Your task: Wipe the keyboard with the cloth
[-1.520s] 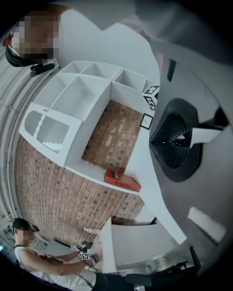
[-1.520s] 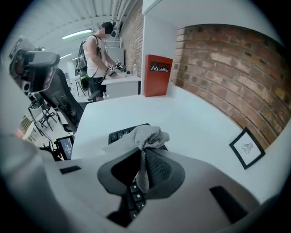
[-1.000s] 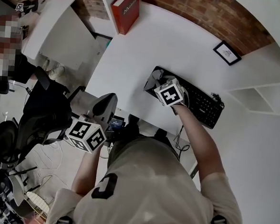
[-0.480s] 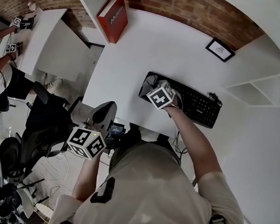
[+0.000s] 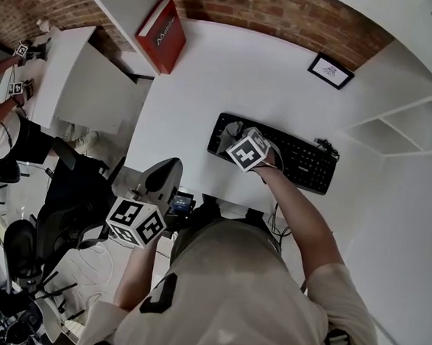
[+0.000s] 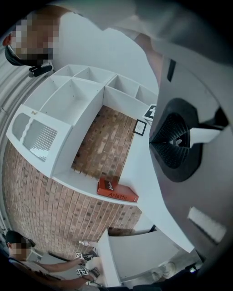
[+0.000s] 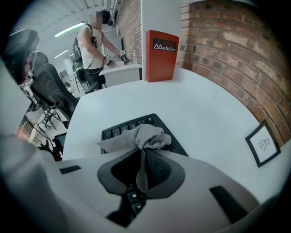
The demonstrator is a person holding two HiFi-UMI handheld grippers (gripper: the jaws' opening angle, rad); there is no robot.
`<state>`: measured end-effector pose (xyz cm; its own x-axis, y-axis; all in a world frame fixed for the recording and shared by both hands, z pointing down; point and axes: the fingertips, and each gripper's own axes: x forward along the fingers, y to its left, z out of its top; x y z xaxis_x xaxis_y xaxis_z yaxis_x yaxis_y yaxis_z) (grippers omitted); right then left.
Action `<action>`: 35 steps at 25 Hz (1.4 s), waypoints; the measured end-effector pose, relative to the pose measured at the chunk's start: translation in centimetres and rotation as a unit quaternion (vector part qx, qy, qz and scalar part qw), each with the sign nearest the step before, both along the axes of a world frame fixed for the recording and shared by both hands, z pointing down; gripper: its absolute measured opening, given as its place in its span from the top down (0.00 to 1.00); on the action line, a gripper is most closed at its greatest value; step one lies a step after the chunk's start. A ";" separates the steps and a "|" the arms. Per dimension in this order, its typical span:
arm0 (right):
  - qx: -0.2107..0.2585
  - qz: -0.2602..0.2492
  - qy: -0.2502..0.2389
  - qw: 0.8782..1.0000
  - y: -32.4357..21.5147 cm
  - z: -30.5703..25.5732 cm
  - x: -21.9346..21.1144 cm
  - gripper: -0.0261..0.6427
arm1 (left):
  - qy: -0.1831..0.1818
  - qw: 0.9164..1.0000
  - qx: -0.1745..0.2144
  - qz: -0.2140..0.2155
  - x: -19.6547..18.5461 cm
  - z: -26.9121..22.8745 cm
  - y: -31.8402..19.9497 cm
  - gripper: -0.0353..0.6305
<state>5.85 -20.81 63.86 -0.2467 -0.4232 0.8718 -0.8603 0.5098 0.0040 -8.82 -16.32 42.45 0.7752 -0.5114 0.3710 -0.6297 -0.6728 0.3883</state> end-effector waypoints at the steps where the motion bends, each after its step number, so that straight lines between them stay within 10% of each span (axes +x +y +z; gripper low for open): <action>1: -0.001 0.001 -0.001 1.000 0.2 0.0 0.3 0.92 | -0.001 1.000 0.001 0.002 0.2 -0.1 0.1 0.94; 35: -0.046 0.046 0.051 0.997 11.4 0.2 12.1 0.92 | 0.024 0.997 0.010 0.074 8.2 -0.9 6.0 0.94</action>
